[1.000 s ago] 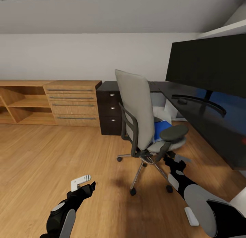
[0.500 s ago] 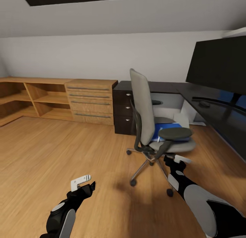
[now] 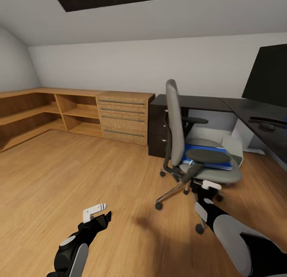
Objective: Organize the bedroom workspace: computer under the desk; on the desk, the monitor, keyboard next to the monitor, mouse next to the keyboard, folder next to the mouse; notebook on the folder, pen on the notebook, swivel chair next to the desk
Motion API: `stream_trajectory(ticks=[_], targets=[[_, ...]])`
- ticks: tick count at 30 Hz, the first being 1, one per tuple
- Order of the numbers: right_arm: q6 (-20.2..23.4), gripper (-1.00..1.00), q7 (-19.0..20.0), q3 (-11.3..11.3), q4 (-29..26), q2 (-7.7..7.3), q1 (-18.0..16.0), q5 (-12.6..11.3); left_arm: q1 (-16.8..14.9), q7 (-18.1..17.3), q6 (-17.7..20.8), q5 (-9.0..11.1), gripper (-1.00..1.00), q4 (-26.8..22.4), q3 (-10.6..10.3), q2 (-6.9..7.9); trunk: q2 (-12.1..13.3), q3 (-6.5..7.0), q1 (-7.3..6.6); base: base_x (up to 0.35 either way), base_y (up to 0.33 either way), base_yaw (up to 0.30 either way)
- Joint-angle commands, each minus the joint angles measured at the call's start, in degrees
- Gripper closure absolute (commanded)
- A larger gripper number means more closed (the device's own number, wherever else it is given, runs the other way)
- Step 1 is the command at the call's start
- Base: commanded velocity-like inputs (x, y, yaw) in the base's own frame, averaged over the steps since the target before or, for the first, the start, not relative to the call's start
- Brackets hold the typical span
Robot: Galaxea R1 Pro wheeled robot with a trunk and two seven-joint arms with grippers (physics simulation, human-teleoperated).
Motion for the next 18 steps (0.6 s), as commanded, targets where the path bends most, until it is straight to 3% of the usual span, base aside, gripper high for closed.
stream_trajectory(ticks=[1,18], targets=[[-0.26,-1.00,0.13,0.18,0.06,0.00,-0.03,-0.23,-0.05,0.51,0.18,0.60,-1.00,-0.04,-0.06,-0.01,-0.02,-0.05,-0.01,0.000,0.000,0.272],[-0.26,-1.00,0.13,0.17,0.14,0.00,-0.03,-0.23,-0.06,0.55,0.18,0.60,-1.00,0.13,-0.06,-0.02,-0.02,-0.05,-0.01,0.000,0.000,0.273]])
